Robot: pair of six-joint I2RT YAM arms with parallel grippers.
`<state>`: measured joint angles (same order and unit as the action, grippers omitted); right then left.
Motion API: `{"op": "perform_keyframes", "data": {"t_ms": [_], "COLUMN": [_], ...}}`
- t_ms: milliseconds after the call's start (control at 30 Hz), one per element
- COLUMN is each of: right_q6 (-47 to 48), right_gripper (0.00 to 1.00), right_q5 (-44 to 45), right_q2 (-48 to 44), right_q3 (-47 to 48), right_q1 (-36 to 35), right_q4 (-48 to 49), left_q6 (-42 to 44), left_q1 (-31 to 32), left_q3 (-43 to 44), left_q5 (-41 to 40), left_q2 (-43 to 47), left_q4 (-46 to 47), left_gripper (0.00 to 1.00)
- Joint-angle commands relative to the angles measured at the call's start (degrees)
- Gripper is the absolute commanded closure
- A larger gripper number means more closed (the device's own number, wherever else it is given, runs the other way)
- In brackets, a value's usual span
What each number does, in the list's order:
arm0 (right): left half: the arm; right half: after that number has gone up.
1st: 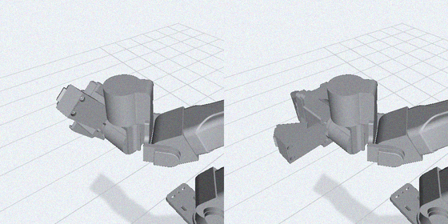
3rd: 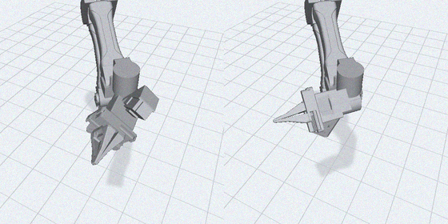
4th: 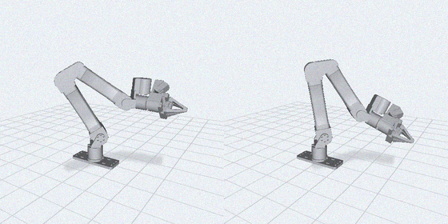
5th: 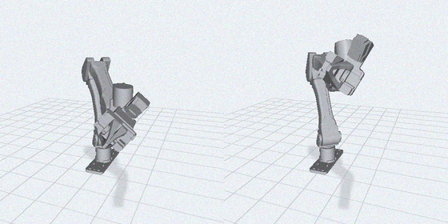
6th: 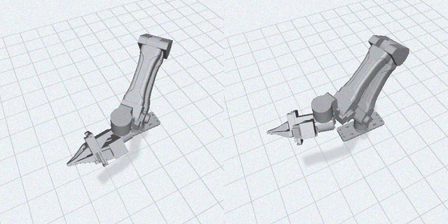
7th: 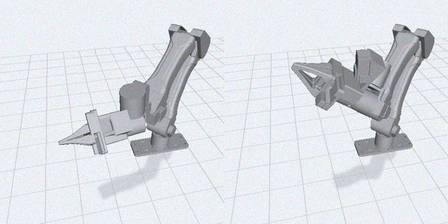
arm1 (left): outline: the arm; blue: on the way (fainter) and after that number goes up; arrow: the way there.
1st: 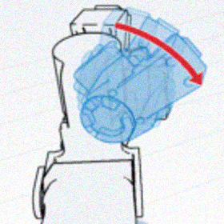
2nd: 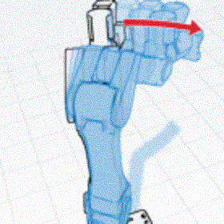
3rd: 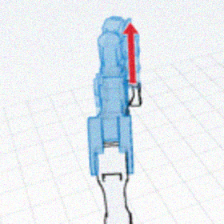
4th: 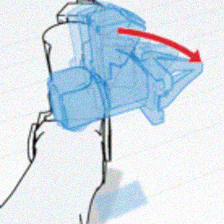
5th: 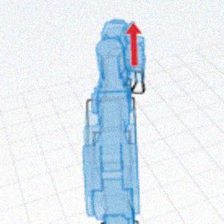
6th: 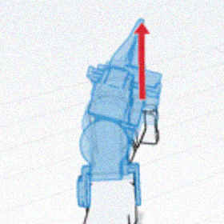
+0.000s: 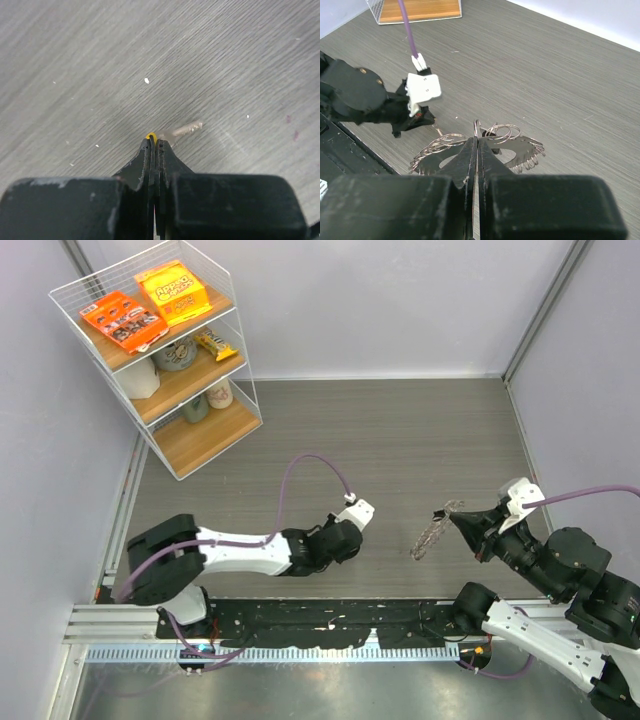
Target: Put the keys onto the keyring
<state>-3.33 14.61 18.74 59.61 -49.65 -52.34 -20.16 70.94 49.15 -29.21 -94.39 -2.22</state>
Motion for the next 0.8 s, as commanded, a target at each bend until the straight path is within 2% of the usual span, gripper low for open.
{"op": "perform_keyframes", "data": {"t_ms": [0,300,500,767], "right_q6": [-0.4,0.9,3.0,5.8], "right_gripper": [0.95,0.95,0.95,0.94], "right_q5": [-1.1,-5.8,-13.1,-27.1], "right_q2": [0.7,2.8,4.8,8.9], "right_q3": [0.2,-0.1,-0.4,-1.3], "right_q1": [0.0,0.0,0.0,0.0], "right_q4": [4.0,5.0,6.9,10.6], "left_q6": [4.7,9.4,12.8,14.5], "left_q1": [0.3,0.3,0.3,0.3], "left_q3": [-1.9,-7.7,-10.3,-12.3], "left_q5": [2.0,12.2,21.1,33.0], "left_q2": [9.7,24.8,33.9,43.7], "left_q4": [3.5,7.8,11.2,14.7], "left_gripper": [1.0,1.0,1.0,1.0]}}
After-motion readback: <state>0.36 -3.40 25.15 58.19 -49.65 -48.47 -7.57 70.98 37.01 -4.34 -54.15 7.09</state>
